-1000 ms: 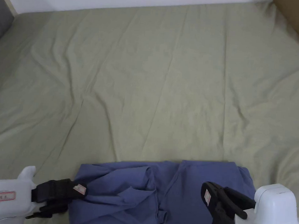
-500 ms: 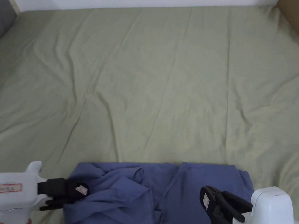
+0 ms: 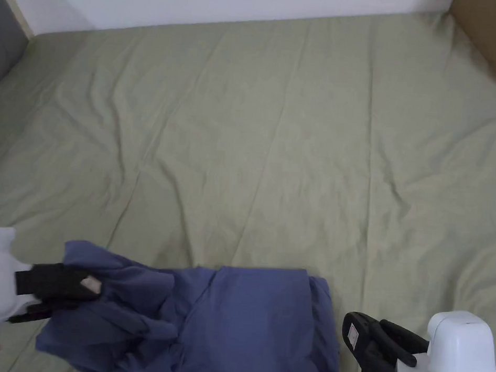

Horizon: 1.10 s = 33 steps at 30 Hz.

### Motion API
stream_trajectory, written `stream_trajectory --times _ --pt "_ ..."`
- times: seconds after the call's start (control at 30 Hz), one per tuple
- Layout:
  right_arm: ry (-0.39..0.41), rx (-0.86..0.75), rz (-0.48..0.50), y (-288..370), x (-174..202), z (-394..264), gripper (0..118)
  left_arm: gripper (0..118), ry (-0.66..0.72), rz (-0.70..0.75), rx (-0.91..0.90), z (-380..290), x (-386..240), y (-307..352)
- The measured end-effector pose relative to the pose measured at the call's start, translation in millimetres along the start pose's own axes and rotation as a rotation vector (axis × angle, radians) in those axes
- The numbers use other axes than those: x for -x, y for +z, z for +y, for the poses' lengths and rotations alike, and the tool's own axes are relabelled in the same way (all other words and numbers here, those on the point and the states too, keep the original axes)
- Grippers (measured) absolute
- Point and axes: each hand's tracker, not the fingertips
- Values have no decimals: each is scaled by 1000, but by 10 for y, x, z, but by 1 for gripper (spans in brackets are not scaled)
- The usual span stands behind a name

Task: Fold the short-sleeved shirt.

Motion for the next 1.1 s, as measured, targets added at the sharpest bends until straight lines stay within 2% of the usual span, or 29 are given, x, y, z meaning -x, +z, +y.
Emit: stream_trajectory --times 0.13,0.27,0.3,0.33,0.37,0.4,0.47,0.57,0.67,0.73,0.77,0.8,0.83,0.87,0.93,1.03,1.1 --pt "-4 -11 -24 101 -97 -23 4 14 -216 2 60 -136 -886 -353" --pt "-44 -23 -44 194 -231 -61 4 15 -321 -62 182 -273 -1425 -1010" --pt "-54 -25 -46 215 -254 -64 4 24 -307 -54 198 -314 -1509 -1151" --pt "-62 -29 -50 240 -283 -73 4 62 -317 -44 223 -370 -1593 -1332" --pt "-65 -30 -56 256 -302 -77 4 95 -325 -56 261 -422 -1657 -1423" --pt "-67 -32 -68 277 -327 -85 4 108 -313 -139 318 -507 -1705 -1509" --pt "-70 -34 -82 300 -370 -91 4 109 -339 -236 382 -611 -1761 -1542" --pt "-91 -35 -92 322 -448 -95 4 109 -340 -138 317 -551 -1681 -1376" --pt "-115 -38 -91 321 -506 -99 4 108 -272 -77 179 -349 -1407 -1050" --pt "-117 -36 -92 304 -511 -111 4 105 -185 -47 90 -224 -1197 -916" --pt "-115 -34 -94 292 -511 -117 4 95 -147 -39 78 -189 -1103 -900" --pt "-112 -28 -94 273 -510 -127 4 72 -140 -15 84 -159 -1003 -916" --pt "-111 -22 -93 257 -506 -130 4 25 -139 3 86 -169 -955 -982" --pt "-111 -17 -92 241 -500 -138 4 7 -121 34 96 -224 -975 -1057" --pt "-107 -7 -88 216 -480 -156 4 7 -146 22 185 -360 -982 -1280" --pt "-106 0 -93 222 -458 -162 4 7 -122 -132 256 -652 -1083 -1620" --pt "-112 7 -95 230 -458 -167 4 6 -148 -102 337 -879 -1255 -1847"
